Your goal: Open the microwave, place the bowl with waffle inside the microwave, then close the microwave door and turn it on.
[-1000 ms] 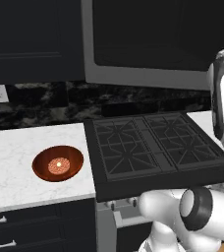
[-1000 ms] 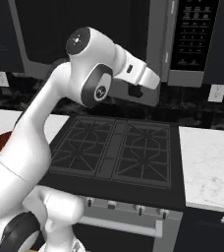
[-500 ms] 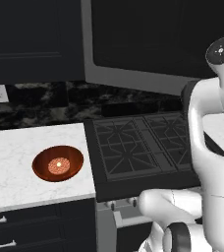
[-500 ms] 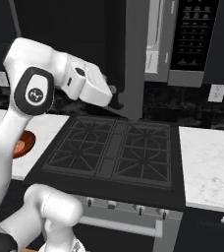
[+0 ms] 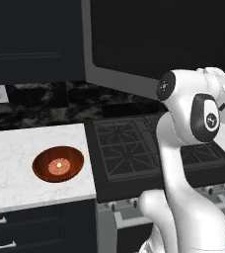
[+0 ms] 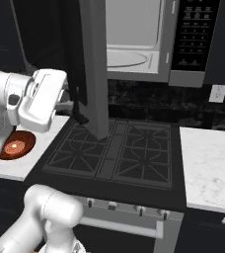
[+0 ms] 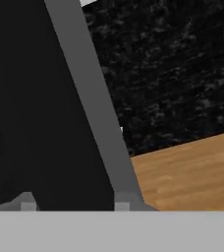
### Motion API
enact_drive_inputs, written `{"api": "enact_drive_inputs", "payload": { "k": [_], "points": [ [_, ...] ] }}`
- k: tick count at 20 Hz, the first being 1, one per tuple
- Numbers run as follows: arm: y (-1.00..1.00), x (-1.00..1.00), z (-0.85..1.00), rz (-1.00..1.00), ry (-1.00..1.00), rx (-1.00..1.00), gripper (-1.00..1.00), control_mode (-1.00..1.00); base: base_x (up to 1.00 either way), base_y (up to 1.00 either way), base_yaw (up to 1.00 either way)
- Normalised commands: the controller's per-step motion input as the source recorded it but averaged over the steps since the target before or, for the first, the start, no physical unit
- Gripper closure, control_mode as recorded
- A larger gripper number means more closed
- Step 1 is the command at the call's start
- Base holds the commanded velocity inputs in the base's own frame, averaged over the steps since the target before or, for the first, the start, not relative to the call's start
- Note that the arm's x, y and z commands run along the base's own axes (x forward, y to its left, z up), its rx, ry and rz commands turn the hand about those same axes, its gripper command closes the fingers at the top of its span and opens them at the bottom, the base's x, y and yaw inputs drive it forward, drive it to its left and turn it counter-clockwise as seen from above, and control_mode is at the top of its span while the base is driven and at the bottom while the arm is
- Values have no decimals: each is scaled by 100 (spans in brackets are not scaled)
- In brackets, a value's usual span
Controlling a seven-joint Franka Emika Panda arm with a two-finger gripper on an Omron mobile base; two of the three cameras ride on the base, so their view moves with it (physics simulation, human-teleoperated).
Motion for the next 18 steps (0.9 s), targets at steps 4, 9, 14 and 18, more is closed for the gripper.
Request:
{"api": "enact_drive_inputs", "payload": {
  "k": [4,9,14,18],
  "points": [
    [2,-100,-1,-14,-17,-1,100,-100,0,0,0],
    [43,-100,-5,-3,-10,-10,100,-100,0,0,0],
    [91,-92,-21,2,-5,-21,100,-100,0,0,0],
    [71,-2,-46,25,23,-8,-100,-100,0,0,0]
  ]
}}
